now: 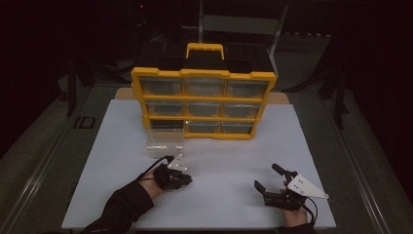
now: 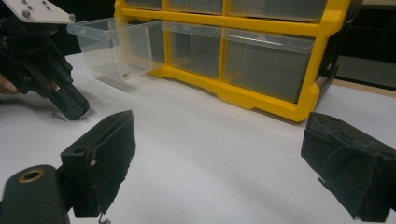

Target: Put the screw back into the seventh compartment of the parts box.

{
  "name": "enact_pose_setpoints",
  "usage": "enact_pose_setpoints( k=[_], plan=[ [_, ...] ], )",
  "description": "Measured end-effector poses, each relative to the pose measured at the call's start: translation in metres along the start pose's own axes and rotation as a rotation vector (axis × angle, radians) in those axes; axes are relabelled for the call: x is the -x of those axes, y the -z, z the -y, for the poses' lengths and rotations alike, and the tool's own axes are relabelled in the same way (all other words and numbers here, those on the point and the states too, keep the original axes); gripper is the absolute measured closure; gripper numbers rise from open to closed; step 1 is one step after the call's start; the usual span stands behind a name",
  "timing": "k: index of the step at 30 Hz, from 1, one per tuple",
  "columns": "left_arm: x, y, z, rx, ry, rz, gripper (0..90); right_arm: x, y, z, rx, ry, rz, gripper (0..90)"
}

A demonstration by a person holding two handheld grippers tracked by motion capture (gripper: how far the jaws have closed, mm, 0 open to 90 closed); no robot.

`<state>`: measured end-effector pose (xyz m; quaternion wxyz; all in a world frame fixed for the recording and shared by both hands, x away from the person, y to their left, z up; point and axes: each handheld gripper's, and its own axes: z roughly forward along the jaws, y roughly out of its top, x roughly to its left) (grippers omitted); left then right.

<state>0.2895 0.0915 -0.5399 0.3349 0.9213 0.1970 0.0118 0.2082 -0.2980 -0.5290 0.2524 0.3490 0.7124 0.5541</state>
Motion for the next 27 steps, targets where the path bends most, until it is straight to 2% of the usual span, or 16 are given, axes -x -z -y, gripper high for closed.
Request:
enact_pose_setpoints(
  k=[4, 5, 14, 17, 27],
  plan=[
    [-0.001, 0.0, 0.0, -0.002, -0.003, -0.003, 85.5, 0.0, 0.0, 0.0, -0.002, 0.001, -0.001, 10.1],
    [-0.001, -0.001, 0.0, 0.002, 0.006, 0.001, 85.5, 0.0, 0.0, 0.0, -0.002, 0.0, 0.0, 10.1],
    [-0.001, 0.003, -0.002, -0.001, 0.002, -0.011, 86.6, 0.0, 0.0, 0.0, -0.003, -0.001, 0.0, 10.0],
    [-0.002, 0.009, -0.004, 0.018, 0.013, -0.011, 86.6, 0.0, 0.0, 0.0, -0.002, -0.001, 0.0, 10.0],
    [0.001, 0.039, -0.018, 0.068, -0.003, -0.021, 86.6, 0.0, 0.0, 0.0, -0.003, 0.001, 0.001, 10.1]
  ],
)
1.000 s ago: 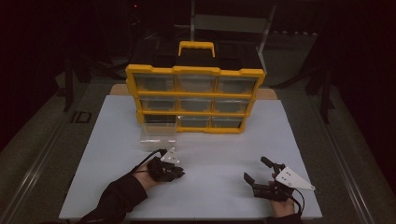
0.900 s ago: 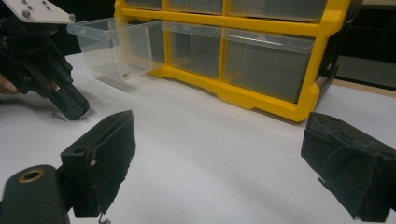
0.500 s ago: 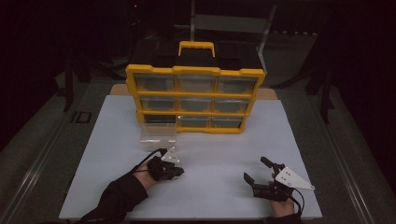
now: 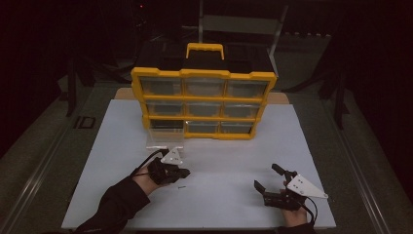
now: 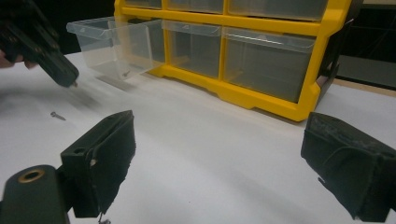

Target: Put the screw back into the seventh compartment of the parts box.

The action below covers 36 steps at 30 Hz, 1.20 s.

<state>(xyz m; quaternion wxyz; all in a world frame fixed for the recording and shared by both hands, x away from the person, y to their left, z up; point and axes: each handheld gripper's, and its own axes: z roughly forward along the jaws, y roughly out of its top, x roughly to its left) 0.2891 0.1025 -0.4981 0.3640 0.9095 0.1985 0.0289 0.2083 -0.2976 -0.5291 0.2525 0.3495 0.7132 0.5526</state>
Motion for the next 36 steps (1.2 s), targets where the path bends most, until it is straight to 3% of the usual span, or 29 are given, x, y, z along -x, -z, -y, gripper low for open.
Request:
enact_pose_setpoints(
  k=[9, 21, 30, 36],
  plan=[
    [-0.001, 0.029, -0.018, 0.049, -0.018, -0.027, 86.6, 0.0, 0.0, 0.0, 0.001, -0.001, 0.0, 10.1],
    [-0.012, 0.058, -0.034, 0.099, -0.007, -0.057, 86.6, 0.0, 0.0, 0.0, -0.002, 0.0, -0.001, 10.1],
    [-0.026, 0.079, -0.043, 0.146, 0.013, -0.11, 86.6, 0.0, 0.0, 0.0, -0.001, 0.0, -0.001, 10.0],
    [-0.034, 0.085, -0.043, 0.165, 0.034, -0.161, 86.6, 0.0, 0.0, 0.0, 0.0, 0.0, -0.001, 10.0]
  ],
)
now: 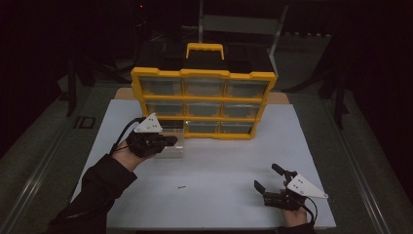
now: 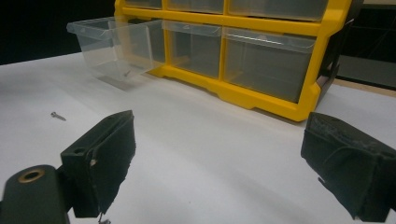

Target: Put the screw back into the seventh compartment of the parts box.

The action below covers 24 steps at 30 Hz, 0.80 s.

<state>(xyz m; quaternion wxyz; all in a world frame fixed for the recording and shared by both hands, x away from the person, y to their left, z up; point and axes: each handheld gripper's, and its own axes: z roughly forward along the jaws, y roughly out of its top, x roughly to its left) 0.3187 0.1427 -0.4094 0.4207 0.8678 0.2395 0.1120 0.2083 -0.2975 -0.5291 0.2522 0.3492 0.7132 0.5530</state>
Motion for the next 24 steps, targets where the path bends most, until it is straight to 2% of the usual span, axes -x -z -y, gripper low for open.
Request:
enact_pose_setpoints(
  k=[7, 9, 14, 18, 22, 24],
  plan=[
    [-0.012, -0.003, 0.003, 0.008, 0.034, -0.057, 86.6, 0.0, 0.0, 0.0, 0.004, 0.0, -0.002, 10.0],
    [-0.014, -0.003, 0.004, 0.025, 0.037, -0.085, 86.5, 0.0, 0.0, 0.0, 0.005, 0.002, -0.002, 10.0],
    [-0.021, -0.004, 0.006, 0.047, 0.079, -0.125, 86.5, 0.0, 0.0, 0.0, 0.003, -0.002, -0.002, 10.0],
    [-0.025, -0.01, 0.01, 0.026, 0.095, -0.154, 86.5, 0.0, 0.0, 0.0, 0.001, 0.0, -0.002, 10.0],
    [-0.027, -0.014, 0.013, 0.016, 0.116, -0.168, 86.5, 0.0, 0.0, 0.0, 0.002, 0.0, -0.001, 10.0],
    [-0.028, -0.018, 0.016, 0.021, 0.144, -0.164, 86.5, 0.0, 0.0, 0.0, 0.002, 0.0, -0.002, 10.0]
  ],
)
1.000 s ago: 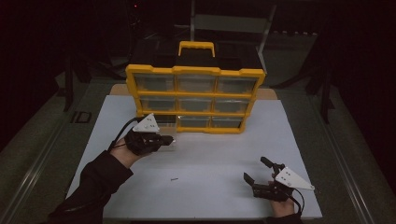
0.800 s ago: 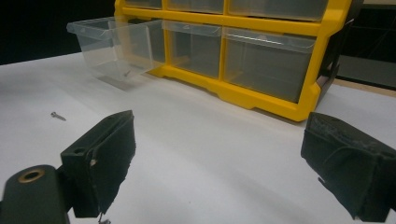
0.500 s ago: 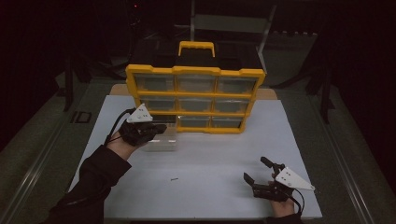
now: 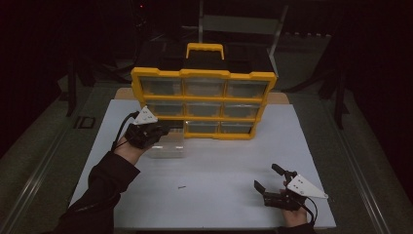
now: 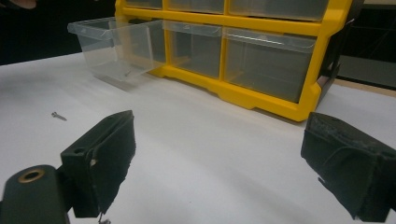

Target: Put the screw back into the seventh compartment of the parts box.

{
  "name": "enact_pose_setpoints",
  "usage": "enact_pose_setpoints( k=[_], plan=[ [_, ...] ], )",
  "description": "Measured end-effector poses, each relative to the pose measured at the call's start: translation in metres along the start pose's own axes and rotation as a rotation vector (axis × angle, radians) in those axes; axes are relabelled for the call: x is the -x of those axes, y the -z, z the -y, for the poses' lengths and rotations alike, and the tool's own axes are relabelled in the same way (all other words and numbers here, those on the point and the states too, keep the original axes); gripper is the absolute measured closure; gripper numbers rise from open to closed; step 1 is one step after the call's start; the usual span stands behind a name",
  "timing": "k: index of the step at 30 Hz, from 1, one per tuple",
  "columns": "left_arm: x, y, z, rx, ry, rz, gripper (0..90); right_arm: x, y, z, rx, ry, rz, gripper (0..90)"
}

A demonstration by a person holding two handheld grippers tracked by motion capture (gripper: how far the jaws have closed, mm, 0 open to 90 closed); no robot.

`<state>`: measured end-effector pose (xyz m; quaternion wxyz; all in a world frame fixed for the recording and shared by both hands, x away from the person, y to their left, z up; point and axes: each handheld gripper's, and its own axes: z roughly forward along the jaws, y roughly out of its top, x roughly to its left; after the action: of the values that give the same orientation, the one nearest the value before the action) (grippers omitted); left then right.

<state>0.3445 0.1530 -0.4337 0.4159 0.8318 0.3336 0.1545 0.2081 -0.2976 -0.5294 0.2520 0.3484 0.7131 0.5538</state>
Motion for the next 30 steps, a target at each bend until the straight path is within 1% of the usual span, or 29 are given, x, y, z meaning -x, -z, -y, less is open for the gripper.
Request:
enact_pose_setpoints(
  k=[4, 7, 9, 10, 11, 14, 15, 16, 17, 19, 21, 22, 24, 26, 28, 30],
  plan=[
    [0.001, -0.004, 0.003, -0.001, 0.024, -0.018, 86.5, 0.0, 0.0, 0.0, -0.002, -0.001, -0.001, 10.0],
    [0.001, -0.007, 0.004, -0.03, 0.029, -0.046, 86.4, 0.0, 0.0, 0.0, -0.002, -0.001, -0.002, 10.0],
    [0.001, -0.009, 0.005, -0.054, 0.041, -0.058, 86.5, 0.0, 0.0, 0.0, -0.003, -0.003, -0.002, 10.0],
    [0.001, -0.009, 0.005, -0.054, 0.041, -0.058, 86.4, 0.0, 0.0, 0.0, -0.003, -0.003, -0.002, 10.0],
    [-0.001, -0.011, 0.005, -0.083, 0.06, -0.059, 86.4, 0.0, 0.0, 0.0, -0.003, -0.003, -0.002, 10.0],
    [-0.001, -0.015, 0.007, -0.114, 0.073, -0.061, 86.4, 0.0, 0.0, 0.0, -0.003, -0.002, -0.002, 10.1],
    [-0.001, -0.016, 0.008, -0.124, 0.067, -0.062, 86.4, 0.0, 0.0, 0.0, -0.003, -0.002, -0.003, 10.0],
    [-0.001, -0.016, 0.008, -0.124, 0.067, -0.062, 86.3, 0.0, 0.0, 0.0, -0.003, -0.002, -0.003, 10.0],
    [0.0, -0.019, 0.009, -0.143, 0.064, -0.058, 86.3, 0.0, 0.0, 0.0, -0.003, -0.002, -0.003, 10.1],
    [0.0, -0.021, 0.009, -0.154, 0.063, -0.058, 86.3, 0.0, 0.0, 0.0, -0.004, -0.001, -0.003, 10.0],
    [-0.001, -0.022, 0.01, -0.165, 0.07, -0.051, 86.3, 0.0, 0.0, 0.0, -0.004, -0.002, -0.003, 10.0],
    [-0.001, -0.023, 0.009, -0.172, 0.069, -0.055, 86.3, 0.0, 0.0, 0.0, -0.005, -0.002, -0.002, 10.0],
    [-0.001, -0.025, 0.009, -0.183, 0.075, -0.05, 86.3, 0.0, 0.0, 0.0, -0.005, -0.001, -0.003, 10.1],
    [-0.002, -0.027, 0.007, -0.212, 0.072, -0.05, 86.3, 0.0, 0.0, 0.0, -0.007, 0.0, -0.002, 10.1],
    [-0.002, -0.029, 0.006, -0.231, 0.074, -0.056, 86.3, 0.0, 0.0, 0.0, -0.006, 0.0, -0.002, 10.0],
    [-0.002, -0.031, 0.005, -0.253, 0.075, -0.053, 86.3, 0.0, 0.0, 0.0, -0.007, -0.002, -0.003, 10.0]
  ],
)
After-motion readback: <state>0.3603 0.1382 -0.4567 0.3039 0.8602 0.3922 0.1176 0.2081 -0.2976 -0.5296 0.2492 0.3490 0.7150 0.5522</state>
